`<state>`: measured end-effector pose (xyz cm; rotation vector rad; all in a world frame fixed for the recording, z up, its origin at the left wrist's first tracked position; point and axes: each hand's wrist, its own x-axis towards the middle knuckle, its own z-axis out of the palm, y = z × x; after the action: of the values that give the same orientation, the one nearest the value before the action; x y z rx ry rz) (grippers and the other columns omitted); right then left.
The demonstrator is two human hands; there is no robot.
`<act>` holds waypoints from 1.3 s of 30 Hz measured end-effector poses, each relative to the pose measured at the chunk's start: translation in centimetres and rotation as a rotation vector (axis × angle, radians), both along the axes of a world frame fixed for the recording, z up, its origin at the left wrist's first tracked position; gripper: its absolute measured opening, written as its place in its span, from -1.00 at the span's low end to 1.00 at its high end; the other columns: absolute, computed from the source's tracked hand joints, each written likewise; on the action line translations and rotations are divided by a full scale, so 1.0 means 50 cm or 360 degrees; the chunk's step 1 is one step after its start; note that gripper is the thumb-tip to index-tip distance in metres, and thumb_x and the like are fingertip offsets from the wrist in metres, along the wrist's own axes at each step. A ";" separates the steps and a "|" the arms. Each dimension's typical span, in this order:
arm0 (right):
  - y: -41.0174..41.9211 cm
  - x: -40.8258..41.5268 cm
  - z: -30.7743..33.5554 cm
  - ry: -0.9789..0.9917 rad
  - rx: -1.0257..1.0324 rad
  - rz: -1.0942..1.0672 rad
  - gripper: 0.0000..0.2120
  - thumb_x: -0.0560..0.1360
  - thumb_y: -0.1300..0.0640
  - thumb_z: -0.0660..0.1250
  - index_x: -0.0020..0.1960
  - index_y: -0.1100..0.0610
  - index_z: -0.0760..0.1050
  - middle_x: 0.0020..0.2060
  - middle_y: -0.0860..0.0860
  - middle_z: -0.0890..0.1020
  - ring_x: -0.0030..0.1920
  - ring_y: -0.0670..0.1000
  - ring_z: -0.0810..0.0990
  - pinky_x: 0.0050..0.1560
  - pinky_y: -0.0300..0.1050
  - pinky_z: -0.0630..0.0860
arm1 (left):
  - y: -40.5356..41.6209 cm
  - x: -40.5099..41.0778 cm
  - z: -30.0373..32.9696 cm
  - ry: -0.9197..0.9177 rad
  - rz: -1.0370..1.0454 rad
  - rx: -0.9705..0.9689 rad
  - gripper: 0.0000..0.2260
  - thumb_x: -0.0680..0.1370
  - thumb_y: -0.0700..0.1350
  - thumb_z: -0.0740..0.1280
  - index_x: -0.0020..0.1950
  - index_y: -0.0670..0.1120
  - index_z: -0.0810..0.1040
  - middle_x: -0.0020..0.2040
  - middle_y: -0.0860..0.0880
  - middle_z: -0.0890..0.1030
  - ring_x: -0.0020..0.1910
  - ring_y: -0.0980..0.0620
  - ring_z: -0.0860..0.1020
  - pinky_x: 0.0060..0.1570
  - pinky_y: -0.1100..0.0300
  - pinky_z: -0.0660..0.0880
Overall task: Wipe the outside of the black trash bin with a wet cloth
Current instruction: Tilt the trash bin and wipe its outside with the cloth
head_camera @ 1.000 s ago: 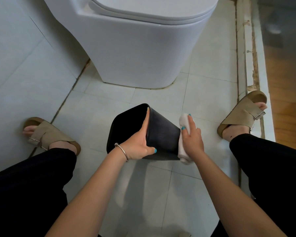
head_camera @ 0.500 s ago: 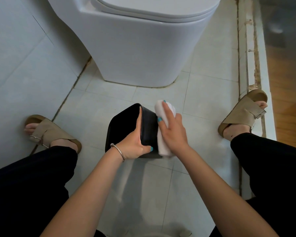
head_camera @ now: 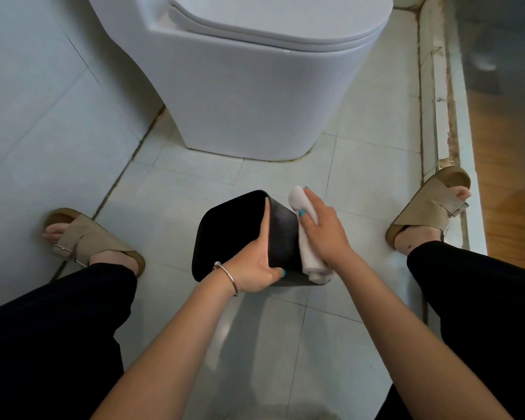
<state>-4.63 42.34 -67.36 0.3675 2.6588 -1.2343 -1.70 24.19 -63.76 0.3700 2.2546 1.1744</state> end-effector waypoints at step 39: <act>-0.035 0.026 0.083 0.0148 -0.0301 -0.0218 -0.64 0.52 -0.05 0.37 0.25 0.04 0.40 0.25 0.00 0.30 0.26 0.04 0.31 0.22 -0.10 0.32 | -0.008 0.023 0.021 -0.0041 -0.0061 -0.0025 0.08 0.42 -0.28 0.40 0.42 0.23 -0.47 0.38 0.16 0.16 0.13 0.06 0.53 0.11 0.13 0.53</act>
<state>-3.35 40.61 -63.23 0.4798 2.5996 -1.5662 -0.54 23.78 -62.73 0.3880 2.2236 1.1354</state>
